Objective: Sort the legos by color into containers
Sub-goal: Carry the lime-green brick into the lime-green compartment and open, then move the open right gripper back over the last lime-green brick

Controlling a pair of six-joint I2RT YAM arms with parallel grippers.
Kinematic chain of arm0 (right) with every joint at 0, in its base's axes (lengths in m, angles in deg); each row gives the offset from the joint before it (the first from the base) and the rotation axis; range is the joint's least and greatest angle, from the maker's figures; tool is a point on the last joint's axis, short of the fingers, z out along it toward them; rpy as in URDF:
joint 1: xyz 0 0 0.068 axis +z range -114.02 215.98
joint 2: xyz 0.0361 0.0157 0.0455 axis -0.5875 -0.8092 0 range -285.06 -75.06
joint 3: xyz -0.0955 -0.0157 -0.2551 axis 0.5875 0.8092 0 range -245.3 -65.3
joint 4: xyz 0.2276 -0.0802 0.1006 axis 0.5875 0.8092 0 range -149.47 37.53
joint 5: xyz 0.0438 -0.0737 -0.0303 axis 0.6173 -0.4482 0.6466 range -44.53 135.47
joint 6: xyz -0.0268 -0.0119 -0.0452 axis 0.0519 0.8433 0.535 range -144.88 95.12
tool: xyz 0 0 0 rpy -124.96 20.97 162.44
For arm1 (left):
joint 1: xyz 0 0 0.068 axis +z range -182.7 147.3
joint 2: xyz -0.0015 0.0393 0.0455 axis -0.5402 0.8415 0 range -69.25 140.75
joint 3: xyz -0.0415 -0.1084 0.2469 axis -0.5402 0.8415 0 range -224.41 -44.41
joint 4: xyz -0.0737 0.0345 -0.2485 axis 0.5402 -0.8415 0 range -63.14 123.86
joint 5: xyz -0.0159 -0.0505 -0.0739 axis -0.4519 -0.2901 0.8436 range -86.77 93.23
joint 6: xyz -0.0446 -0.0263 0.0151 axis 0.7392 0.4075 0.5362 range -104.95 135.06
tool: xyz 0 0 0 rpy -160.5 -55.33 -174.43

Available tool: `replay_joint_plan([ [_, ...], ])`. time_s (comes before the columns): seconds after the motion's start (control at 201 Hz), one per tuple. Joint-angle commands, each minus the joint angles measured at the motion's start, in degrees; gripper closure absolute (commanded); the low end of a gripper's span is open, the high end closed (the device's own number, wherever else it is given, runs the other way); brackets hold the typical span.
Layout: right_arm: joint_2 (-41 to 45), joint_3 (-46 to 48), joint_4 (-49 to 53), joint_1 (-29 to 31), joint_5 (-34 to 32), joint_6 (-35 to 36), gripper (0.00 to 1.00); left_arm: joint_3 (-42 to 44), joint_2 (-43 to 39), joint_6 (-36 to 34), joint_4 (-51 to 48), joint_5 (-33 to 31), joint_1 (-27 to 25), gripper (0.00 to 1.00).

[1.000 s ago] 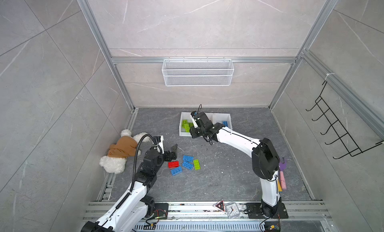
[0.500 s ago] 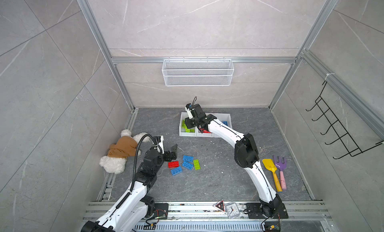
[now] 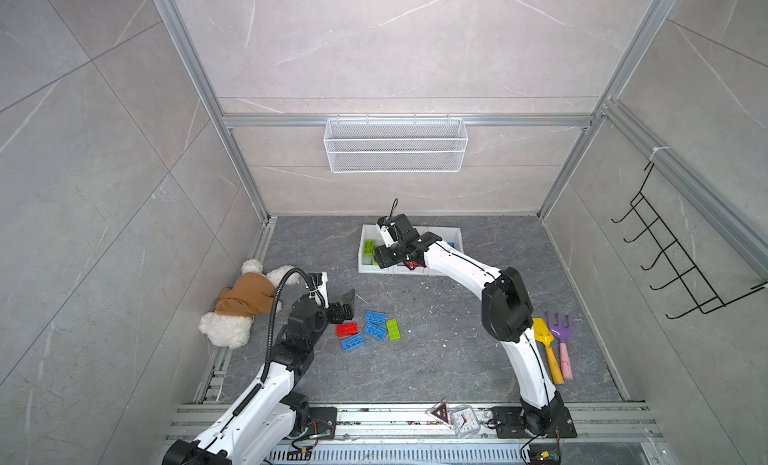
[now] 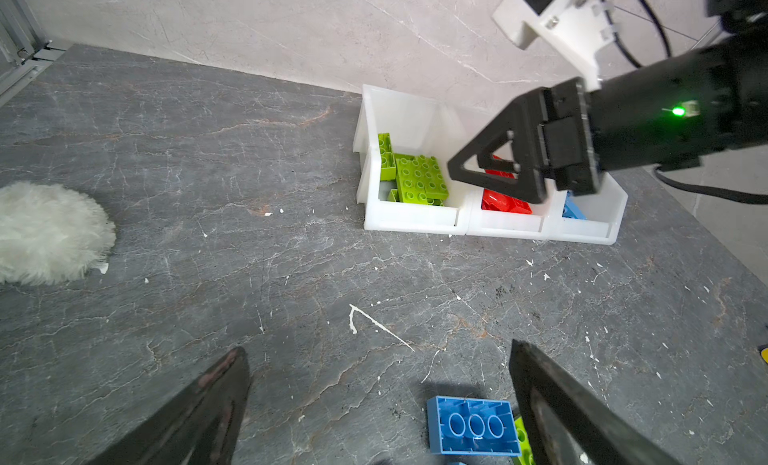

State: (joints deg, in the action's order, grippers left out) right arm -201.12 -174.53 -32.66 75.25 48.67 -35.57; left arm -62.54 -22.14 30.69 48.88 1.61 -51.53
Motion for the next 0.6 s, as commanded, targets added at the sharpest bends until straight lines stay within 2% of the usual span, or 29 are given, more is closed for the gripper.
replay_joint_plan([
  [0.0,12.01,10.45,-5.87,0.91,1.11,-2.51,0.34,-0.66,-0.62,0.49,1.85,-0.74,0.11,0.0],
  [0.105,20.62,24.38,-8.16,2.51,-0.33,-4.97,0.34,-0.66,-0.45,0.45,1.9,-0.54,0.11,0.0],
  [0.259,29.63,38.58,-9.05,6.74,-3.13,-9.29,0.33,-0.83,-0.18,0.45,1.95,-0.35,0.11,0.0],
  [0.338,32.37,42.6,-8.91,9.11,-5.19,-11.19,0.34,-0.81,-0.18,0.45,1.94,-0.44,0.1,0.0],
  [0.463,35.11,48.59,-11.06,11.48,-4.17,-14.23,0.34,-0.85,-0.09,0.29,1.95,-0.69,0.11,0.0],
  [0.592,34.62,49.97,-10.01,13.28,-5.74,-15.39,0.37,-0.85,0.14,0.38,2.11,-0.61,0.11,0.0],
])
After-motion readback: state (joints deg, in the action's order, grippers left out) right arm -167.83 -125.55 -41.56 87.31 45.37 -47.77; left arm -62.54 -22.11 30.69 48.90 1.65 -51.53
